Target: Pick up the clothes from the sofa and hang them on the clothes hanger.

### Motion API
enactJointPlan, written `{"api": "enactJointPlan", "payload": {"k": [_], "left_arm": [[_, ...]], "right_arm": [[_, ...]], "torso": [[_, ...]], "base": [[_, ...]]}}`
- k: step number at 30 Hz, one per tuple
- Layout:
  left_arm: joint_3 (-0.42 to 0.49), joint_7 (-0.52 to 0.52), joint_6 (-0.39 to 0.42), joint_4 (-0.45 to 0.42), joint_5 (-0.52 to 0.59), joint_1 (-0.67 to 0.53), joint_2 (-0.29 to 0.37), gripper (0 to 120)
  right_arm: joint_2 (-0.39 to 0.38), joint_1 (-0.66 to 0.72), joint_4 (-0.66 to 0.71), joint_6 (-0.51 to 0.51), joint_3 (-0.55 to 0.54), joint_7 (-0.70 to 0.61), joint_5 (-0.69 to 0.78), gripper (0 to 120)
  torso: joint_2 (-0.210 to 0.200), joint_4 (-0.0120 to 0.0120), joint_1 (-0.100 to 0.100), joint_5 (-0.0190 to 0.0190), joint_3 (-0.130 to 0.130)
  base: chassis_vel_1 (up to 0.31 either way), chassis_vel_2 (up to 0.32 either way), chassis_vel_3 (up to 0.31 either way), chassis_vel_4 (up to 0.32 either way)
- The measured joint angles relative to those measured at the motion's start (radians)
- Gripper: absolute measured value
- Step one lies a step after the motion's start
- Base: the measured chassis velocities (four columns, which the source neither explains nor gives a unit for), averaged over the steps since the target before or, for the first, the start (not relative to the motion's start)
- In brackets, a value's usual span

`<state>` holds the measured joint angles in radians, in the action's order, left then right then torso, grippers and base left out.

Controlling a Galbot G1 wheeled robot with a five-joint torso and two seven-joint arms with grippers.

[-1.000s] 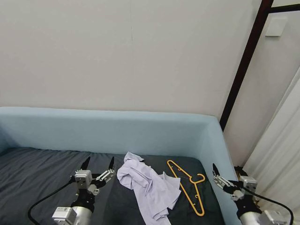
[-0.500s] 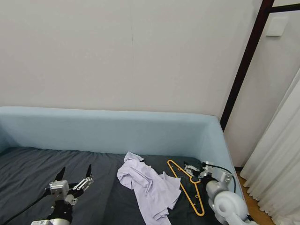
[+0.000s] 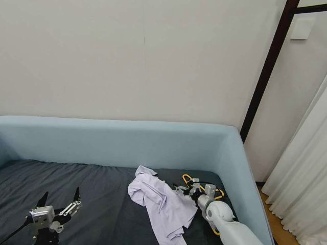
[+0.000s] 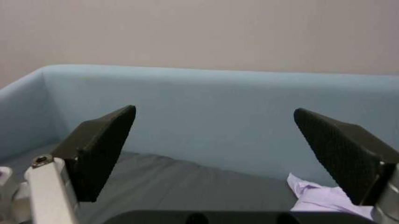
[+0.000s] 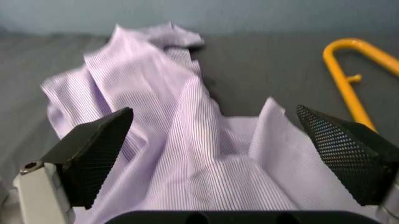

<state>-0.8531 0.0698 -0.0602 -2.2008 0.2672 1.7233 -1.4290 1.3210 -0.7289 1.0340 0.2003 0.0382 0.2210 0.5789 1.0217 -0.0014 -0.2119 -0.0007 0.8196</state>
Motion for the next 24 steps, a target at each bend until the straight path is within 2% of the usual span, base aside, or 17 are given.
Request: {"api": "enactJointPlan", "payload": {"k": [7, 11, 15, 16, 21, 22, 24], "left_arm": [[-0.007, 0.0, -0.004, 0.01, 0.003, -0.008, -0.001, 100], [-0.006, 0.0, -0.006, 0.012, 0.003, -0.011, -0.004, 100], [-0.001, 0.0, -0.009, 0.017, 0.003, -0.018, -0.006, 100], [-0.001, 0.0, -0.009, 0.017, 0.003, -0.018, -0.006, 100], [0.012, 0.002, -0.012, 0.021, 0.001, -0.024, -0.014, 100], [0.012, 0.002, -0.012, 0.021, 0.001, -0.024, -0.014, 100], [0.015, 0.002, -0.013, 0.022, 0.0, -0.025, -0.017, 100]], "right_arm": [[0.044, 0.025, -0.093, 0.0, -0.012, 0.003, -0.105, 100], [0.053, 0.027, -0.107, 0.001, -0.012, -0.001, -0.132, 91], [0.05, 0.019, -0.102, 0.002, -0.011, -0.007, -0.142, 74], [0.05, 0.019, -0.102, 0.002, -0.011, -0.007, -0.142, 74], [0.04, 0.006, -0.092, 0.006, -0.011, -0.009, -0.152, 50], [0.04, 0.006, -0.092, 0.006, -0.011, -0.009, -0.152, 50], [0.038, 0.002, -0.091, 0.004, -0.009, -0.012, -0.154, 41]], "torso": [[0.0, 0.0002, 0.0, -0.0001, 0.0], [0.0, 0.0003, 0.0, 0.0001, 0.0], [0.0, 0.0002, 0.0, 0.0001, 0.0], [0.0, 0.0002, 0.0, 0.0001, 0.0], [0.0, 0.0002, 0.0, 0.0001, 0.0], [0.0, 0.0002, 0.0, 0.0001, 0.0], [0.0, 0.0001, 0.0, 0.0001, 0.0]], "base": [[0.0, 0.0, 0.0, 0.0], [0.0, 0.0, 0.0, 0.0], [0.0, 0.0, 0.0, 0.0], [0.0, 0.0, 0.0, 0.0], [0.0, 0.0, 0.0, 0.0], [0.0, 0.0, 0.0, 0.0], [0.0, 0.0, 0.0, 0.0]]}}
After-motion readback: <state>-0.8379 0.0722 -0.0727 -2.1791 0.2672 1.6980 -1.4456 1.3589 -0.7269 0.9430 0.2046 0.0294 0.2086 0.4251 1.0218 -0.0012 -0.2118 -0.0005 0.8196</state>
